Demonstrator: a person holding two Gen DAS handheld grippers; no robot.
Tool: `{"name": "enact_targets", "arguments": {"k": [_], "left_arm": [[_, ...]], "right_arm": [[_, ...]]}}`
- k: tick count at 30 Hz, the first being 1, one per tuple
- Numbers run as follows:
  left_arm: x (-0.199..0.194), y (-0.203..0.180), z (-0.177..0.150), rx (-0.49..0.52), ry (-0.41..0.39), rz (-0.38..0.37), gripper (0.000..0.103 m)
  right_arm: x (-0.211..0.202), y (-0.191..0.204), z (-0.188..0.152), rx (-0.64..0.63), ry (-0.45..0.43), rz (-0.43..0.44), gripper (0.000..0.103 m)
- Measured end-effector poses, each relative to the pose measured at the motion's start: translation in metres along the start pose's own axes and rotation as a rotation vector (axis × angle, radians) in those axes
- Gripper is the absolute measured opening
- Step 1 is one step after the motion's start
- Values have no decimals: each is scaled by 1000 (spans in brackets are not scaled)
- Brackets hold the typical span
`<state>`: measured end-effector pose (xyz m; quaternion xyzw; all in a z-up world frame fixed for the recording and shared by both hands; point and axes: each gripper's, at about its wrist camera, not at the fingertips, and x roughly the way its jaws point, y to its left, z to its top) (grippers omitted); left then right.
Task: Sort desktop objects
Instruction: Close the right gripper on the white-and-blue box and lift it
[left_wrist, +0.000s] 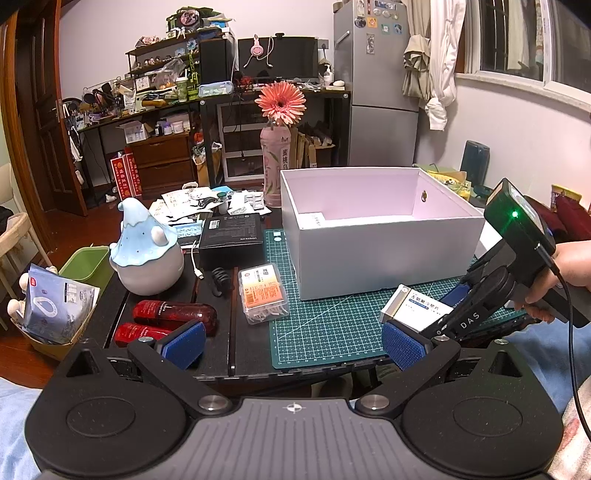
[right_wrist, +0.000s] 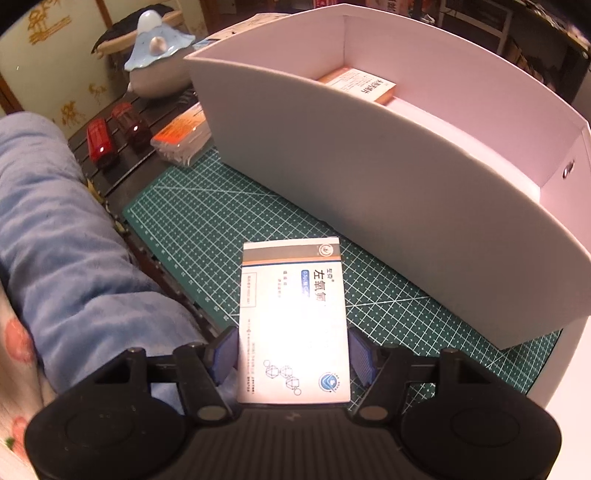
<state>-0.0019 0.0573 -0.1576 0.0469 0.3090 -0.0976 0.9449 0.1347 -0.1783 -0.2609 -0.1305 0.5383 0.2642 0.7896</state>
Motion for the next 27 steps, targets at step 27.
{"name": "enact_targets", "arguments": {"k": [27], "left_arm": [[-1,0,0,-3,-9,-1,103]], "right_arm": [[-16,9,5,-22,-53,17,62]]}}
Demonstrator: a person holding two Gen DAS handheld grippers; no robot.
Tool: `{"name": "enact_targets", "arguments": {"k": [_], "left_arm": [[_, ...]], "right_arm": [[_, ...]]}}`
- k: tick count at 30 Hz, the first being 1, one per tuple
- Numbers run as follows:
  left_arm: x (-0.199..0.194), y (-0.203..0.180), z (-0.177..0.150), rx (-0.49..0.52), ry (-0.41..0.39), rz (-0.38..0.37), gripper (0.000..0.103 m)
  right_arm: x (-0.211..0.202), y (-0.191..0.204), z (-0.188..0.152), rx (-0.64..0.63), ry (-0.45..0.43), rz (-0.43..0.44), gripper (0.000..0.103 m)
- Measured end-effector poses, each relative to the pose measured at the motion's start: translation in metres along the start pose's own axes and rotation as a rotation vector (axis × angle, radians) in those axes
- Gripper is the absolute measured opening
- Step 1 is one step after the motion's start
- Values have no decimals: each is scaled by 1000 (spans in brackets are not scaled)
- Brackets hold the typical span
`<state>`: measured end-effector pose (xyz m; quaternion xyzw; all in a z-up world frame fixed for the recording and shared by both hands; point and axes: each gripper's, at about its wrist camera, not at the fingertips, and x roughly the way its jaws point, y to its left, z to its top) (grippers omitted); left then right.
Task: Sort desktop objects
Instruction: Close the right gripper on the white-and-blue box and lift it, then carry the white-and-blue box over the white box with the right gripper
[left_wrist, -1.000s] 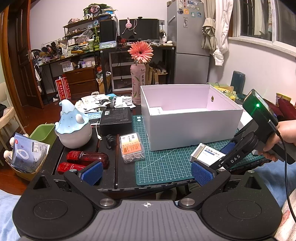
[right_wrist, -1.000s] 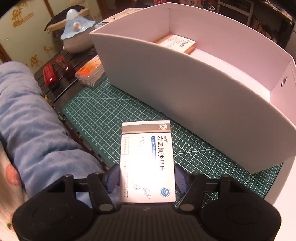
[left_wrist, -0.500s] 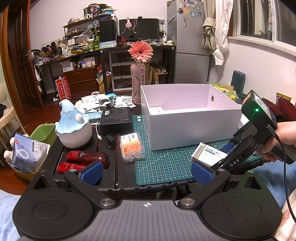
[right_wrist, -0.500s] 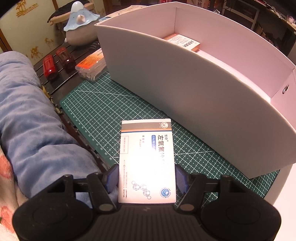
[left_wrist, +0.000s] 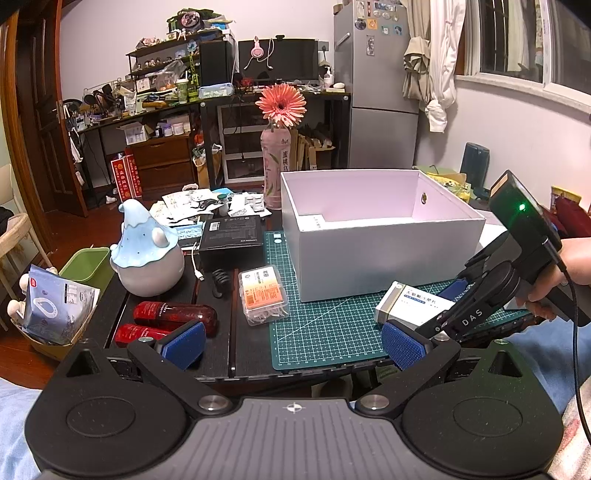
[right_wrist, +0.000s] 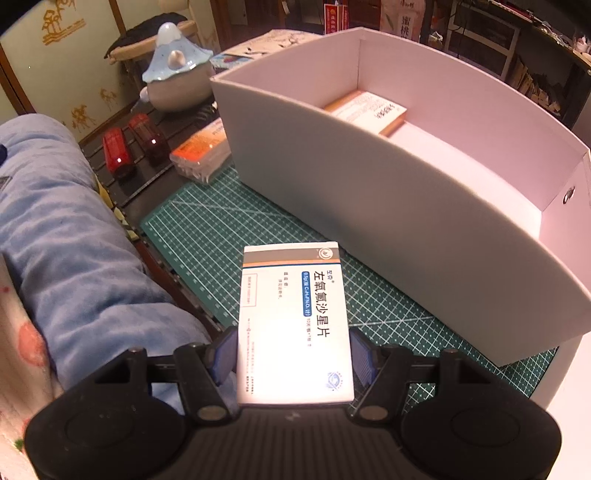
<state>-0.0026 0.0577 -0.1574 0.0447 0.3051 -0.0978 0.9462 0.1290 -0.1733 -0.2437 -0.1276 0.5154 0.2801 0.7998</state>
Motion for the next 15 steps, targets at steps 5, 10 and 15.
{"name": "enact_targets", "arguments": {"k": [5,10,15], "left_arm": [[0,0,0,0,-2,0,103],[0,1,0,0,-2,-1,103],[-1,1,0,-1,-3,-2,103]], "right_arm": [[-12,1,3,13,-43,16,62],[-26,4,7,16,-92,25,62],[-43,3,11,35,-146,38,62]]}}
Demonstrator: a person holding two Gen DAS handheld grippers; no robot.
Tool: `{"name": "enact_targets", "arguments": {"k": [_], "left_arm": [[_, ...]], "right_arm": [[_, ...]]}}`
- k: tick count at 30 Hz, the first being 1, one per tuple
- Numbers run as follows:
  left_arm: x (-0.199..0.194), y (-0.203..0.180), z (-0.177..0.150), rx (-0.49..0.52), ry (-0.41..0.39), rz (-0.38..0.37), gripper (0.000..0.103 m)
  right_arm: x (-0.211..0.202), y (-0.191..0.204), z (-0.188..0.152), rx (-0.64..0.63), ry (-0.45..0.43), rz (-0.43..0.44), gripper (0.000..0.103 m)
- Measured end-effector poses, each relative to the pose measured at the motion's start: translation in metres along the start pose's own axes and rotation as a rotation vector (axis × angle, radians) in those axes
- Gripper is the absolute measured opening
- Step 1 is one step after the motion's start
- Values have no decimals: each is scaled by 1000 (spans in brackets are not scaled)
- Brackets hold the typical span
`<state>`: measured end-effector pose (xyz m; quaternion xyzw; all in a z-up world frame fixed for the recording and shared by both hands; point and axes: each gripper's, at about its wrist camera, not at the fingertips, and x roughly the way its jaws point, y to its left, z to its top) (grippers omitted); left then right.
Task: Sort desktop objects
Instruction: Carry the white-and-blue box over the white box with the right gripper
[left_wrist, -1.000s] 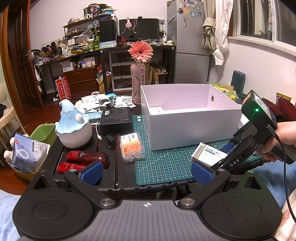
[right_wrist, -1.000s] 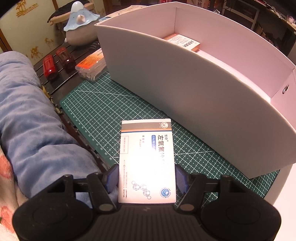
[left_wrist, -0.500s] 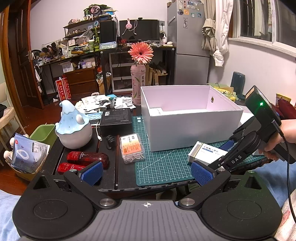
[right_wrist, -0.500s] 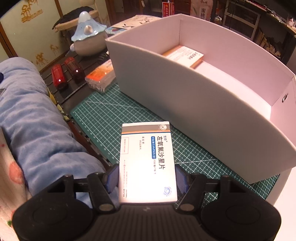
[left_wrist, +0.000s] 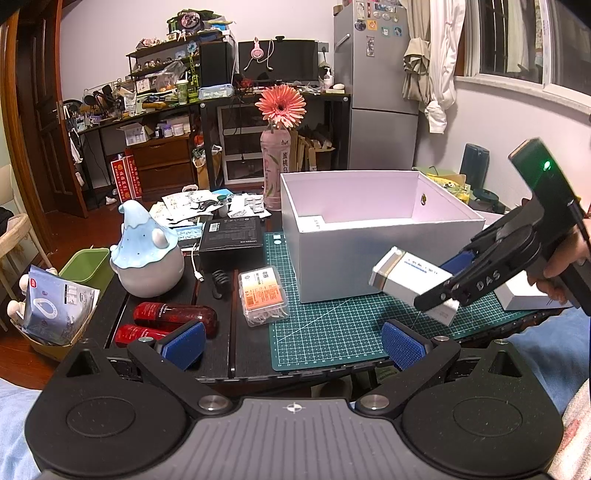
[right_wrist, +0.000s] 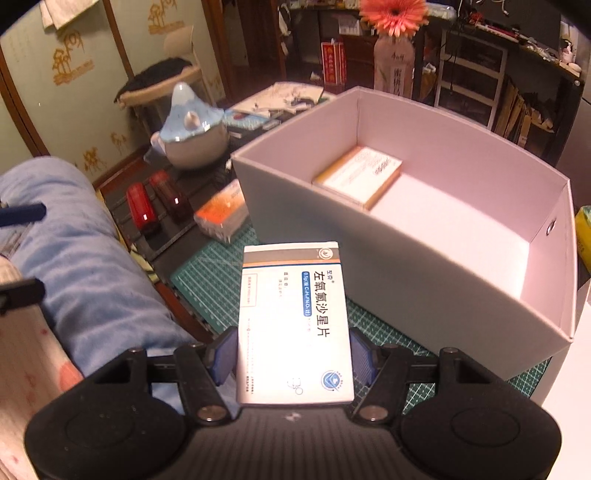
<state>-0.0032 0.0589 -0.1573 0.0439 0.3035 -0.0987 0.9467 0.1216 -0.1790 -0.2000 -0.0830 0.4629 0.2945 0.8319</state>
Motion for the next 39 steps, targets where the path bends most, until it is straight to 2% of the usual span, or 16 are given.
{"name": "enact_targets", "arguments": {"k": [12,24,33,39], "left_arm": [[-2,0,1,-4,-8,-9,103],[-7,-2,0,7,-28,-26,103],[-6,-2,0,4,-29,-27,103],[-5,-2,1,1,-23,-29,103]], "right_arm": [[-32,-4,16,38,-114,1,62],[-49,-16,42,146,-226,-24,62],[-48,-34,67,164,-267,-128,62],[-39,-50,80,203,-284,-151,62]]}}
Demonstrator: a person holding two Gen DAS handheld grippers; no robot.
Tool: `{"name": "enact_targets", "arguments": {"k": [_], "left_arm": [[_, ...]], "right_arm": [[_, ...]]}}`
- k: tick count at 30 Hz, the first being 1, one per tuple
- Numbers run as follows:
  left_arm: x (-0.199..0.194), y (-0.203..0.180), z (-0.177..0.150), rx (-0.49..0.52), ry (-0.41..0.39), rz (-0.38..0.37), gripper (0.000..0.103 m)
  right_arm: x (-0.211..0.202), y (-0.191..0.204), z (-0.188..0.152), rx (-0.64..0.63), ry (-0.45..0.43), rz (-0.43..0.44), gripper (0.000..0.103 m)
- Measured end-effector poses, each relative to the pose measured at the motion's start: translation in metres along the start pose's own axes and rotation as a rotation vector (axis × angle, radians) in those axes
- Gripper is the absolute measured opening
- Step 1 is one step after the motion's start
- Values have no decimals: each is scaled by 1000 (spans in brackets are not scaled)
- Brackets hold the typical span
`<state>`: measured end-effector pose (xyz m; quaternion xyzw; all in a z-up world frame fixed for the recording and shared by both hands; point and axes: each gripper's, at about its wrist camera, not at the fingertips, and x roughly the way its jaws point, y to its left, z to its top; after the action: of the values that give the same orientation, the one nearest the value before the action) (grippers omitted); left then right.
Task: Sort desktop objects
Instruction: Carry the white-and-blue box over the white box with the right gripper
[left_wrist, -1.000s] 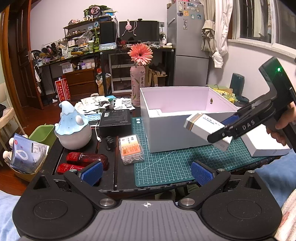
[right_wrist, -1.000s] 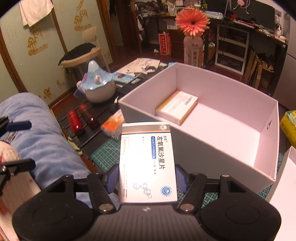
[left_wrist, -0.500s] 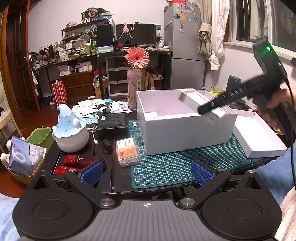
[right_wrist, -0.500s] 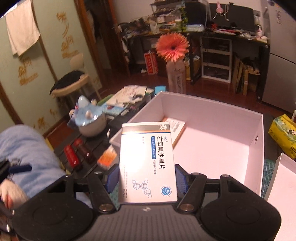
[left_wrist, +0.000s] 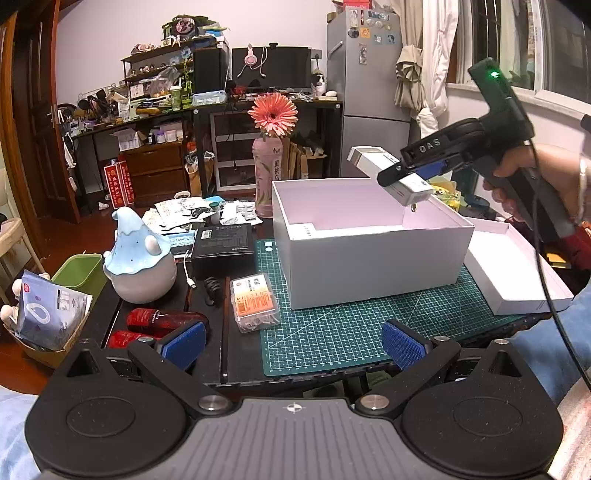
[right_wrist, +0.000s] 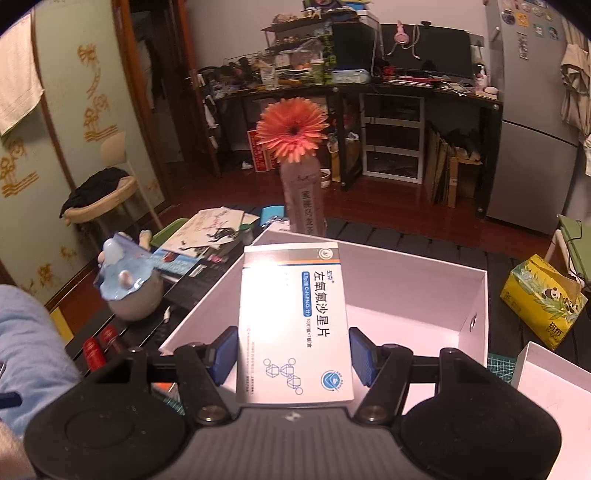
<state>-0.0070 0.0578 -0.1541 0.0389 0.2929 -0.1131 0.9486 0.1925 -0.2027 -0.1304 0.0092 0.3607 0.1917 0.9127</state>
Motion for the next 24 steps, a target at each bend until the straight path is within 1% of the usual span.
{"name": "enact_targets", "arguments": {"k": [11,20,24], "left_arm": [[4,1,0,-8,20,-10,103],[6,2,0,-17,32,-18,103],[7,3,0,-25,37,-24,103]], "right_arm": [[35,-11,12,15,-11,-44,62],[66,-24,10,60,16,-73,62],[79,-29,7,53,48,-117,62]]}}
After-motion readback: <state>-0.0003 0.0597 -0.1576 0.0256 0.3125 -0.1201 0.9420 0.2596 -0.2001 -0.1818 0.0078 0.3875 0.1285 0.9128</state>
